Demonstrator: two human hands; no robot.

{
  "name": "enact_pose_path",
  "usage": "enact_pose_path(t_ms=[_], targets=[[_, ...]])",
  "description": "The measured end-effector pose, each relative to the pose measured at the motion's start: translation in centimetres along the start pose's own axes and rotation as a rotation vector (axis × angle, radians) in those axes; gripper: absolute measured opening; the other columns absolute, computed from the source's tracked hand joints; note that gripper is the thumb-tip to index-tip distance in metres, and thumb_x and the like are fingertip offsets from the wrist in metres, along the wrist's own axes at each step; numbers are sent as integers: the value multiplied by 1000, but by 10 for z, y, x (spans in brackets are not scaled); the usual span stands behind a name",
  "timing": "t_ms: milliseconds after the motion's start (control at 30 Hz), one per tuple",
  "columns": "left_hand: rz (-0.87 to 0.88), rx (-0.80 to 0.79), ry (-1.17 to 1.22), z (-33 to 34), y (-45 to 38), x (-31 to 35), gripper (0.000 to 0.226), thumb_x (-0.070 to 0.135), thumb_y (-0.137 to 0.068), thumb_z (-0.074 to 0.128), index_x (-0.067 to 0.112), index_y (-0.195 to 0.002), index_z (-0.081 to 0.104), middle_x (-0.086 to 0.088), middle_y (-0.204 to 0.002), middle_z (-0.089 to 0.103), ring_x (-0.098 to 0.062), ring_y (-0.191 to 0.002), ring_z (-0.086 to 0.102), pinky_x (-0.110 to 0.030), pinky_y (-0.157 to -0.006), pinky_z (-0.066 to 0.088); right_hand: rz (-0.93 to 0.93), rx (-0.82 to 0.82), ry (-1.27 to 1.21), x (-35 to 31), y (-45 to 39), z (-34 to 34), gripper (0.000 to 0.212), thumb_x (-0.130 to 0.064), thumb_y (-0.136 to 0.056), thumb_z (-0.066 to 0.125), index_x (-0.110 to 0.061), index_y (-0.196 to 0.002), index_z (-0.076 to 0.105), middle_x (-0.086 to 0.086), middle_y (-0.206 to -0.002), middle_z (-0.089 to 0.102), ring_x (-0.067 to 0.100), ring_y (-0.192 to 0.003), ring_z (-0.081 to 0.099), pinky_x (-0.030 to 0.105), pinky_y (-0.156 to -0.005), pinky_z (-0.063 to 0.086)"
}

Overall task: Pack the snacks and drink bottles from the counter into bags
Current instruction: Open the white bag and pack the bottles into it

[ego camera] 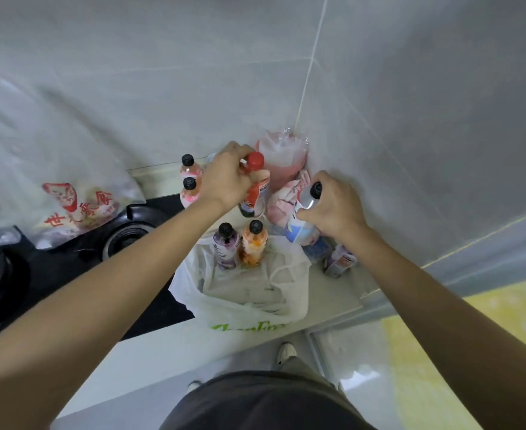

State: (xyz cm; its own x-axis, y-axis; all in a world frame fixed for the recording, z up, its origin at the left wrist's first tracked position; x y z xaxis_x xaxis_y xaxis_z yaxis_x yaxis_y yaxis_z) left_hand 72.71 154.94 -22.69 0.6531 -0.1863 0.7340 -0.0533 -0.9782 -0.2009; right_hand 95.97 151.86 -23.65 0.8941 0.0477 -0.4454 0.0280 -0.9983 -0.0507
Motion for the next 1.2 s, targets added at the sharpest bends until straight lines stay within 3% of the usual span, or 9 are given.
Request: enact_pose_path(t_ms=[167,333,467,600,667,767,867,1000,1200], targets=[[58,54,69,-27,35,19,29,45,-80,83,27,-101,71,1,-104,64,-18,-91,66,-43,-85,55,-28,-77,-31,-15,39,-7,53,-31,-63,88,-24,-102,54,-12,-79,51,23,-78,53,27,-54,33],[61,94,108,-46,68,26,34,60,-72,75,35,-94,69,4,-99,64,-17,-91,66,-45,-84,55,-50,-104,-20,-26,65,4,50,-32,-61,87,-23,-94,51,-5,-77,57,27,-76,58,41,-64,54],[65,125,128,-52,92,28,30,54,-73,77,36,-96,69,6,-98,63,-15,-91,66,-44,-85,54,-65,-120,-46,-32,77,21,51,-39,-55,84,-24,-92,52,-4,-78,57,27,-78,58,45,-66,56],[46,121,114,-54,110,26,31,61,-72,73,38,-93,67,9,-97,61,-12,-93,66,-45,-85,55,-82,-139,12,-39,84,38,66,-40,-59,86,-18,-117,62,0,-95,66,28,-90,61,42,-77,56],[36,109,108,-53,120,23,32,63,-70,72,40,-91,66,11,-98,62,-13,-93,66,-45,-84,55,-90,-144,-1,-41,85,47,63,-39,-58,87,-19,-113,62,-1,-90,66,27,-87,62,40,-74,55],[-5,66,99,-46,134,14,33,62,-71,75,38,-93,69,13,-102,65,-13,-94,66,-45,-85,55,-98,-179,-25,-43,86,56,49,-33,-59,88,-21,-91,53,-6,-84,56,25,-85,58,35,-64,44],[-83,9,48,-29,147,-2,29,51,-77,84,34,-96,70,10,-106,65,-14,-92,66,-45,-85,56,-111,-220,28,-45,85,60,54,-30,-65,90,-23,-95,46,-4,-93,53,22,-89,50,33,-69,36],[-153,-66,26,-3,161,-25,29,37,-75,90,28,-95,71,5,-103,65,-18,-89,66,-45,-84,55,-127,-257,-11,-39,81,74,54,-30,-62,90,-25,-95,47,0,-91,57,24,-88,55,27,-55,29],[-236,-140,-43,24,170,-49,38,29,-72,93,18,-103,73,8,-98,58,-21,-94,64,-33,-80,49,-150,-284,36,-35,78,87,60,-29,-61,88,-20,-109,53,-3,-80,58,24,-80,62,36,-64,51]])
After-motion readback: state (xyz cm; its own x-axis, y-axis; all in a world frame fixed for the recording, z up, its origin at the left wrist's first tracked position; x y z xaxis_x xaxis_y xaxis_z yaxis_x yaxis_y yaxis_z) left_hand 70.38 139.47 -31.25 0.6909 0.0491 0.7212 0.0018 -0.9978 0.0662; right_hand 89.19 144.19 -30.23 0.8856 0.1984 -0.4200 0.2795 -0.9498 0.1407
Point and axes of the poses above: each hand's wrist, its own y-axis away from the middle knuckle, its own z-axis out of the palm, x = y × z, the point moved 1 cm from there along -y, towards the middle knuckle
